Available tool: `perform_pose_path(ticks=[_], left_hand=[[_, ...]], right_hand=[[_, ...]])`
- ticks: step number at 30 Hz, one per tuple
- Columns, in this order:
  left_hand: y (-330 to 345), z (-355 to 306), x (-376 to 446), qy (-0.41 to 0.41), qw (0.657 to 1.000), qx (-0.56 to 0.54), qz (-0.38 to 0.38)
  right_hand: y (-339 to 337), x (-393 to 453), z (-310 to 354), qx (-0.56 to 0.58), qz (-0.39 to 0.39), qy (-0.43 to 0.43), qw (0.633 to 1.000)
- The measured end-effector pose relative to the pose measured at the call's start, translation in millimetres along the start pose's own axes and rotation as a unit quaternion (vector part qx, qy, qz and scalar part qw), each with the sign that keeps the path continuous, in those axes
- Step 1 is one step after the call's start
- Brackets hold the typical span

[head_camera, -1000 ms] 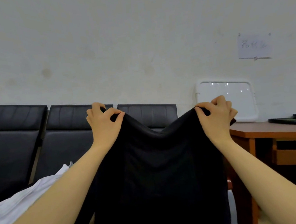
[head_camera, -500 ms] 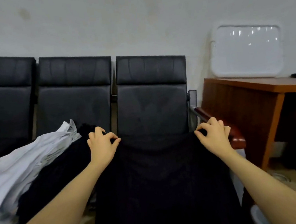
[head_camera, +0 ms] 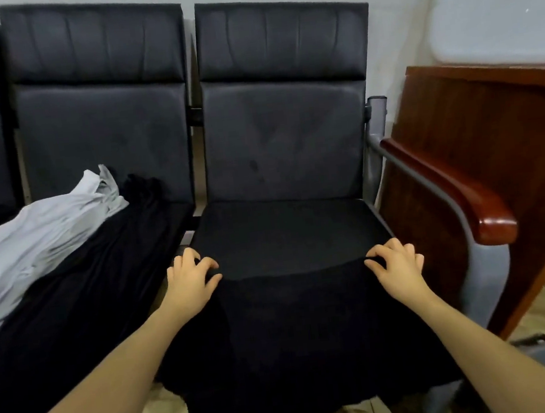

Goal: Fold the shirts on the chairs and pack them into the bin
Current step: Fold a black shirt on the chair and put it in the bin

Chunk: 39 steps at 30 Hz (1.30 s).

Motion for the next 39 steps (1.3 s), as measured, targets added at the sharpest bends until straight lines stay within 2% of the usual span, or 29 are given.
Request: perform_pose_path(ticks=[2, 5, 9, 11, 13, 16, 23, 30, 39], left_hand=[[9, 3, -1, -0.005, 1.0, 0.022, 0.008], [17, -8, 4, 0.049, 0.997, 0.051, 0.009], [29, -19, 1, 0.061, 0.994, -0.071, 0.061], [39, -17, 1, 0.048, 0.989, -0.092, 0.109], [38, -15, 0, 0.033, 0.984, -0.128, 0.121], [30, -12, 2, 0.002, 0.981, -0.17, 0.093], [18, -10, 18, -0.033, 0.983, -0.182, 0.009], [14, -7, 83, -0.037, 0.988, -0.145, -0.022], [-4, -12, 167, -0.041, 0.98, -0.156, -0.114]], right_hand=[[12, 0, -3, -0.002, 0.022, -0.003, 1.0], [22, -1, 0, -0.018, 0.033, -0.029, 0.999], [26, -4, 5, -0.022, 0.036, -0.055, 0.998], [27, -4, 5, -0.007, 0.042, -0.049, 0.998], [29, -5, 2, 0.008, 0.059, -0.026, 0.998], [28, -4, -4, 0.012, 0.068, 0.007, 0.998], [13, 18, 8, 0.04, 0.005, 0.009, 0.999], [4, 74, 23, 0.04, -0.037, -0.016, 0.998], [-15, 154, 44, 0.056, -0.129, -0.016, 0.99]])
Point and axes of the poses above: each hand's wrist, its own x-axis towards the middle knuckle, its own y-axis out of the palm, z = x × y, the point moved 9 cm from there along x, towards the middle knuckle, and after that the axes turned 4 degrees about y, right-handed, at the moved point
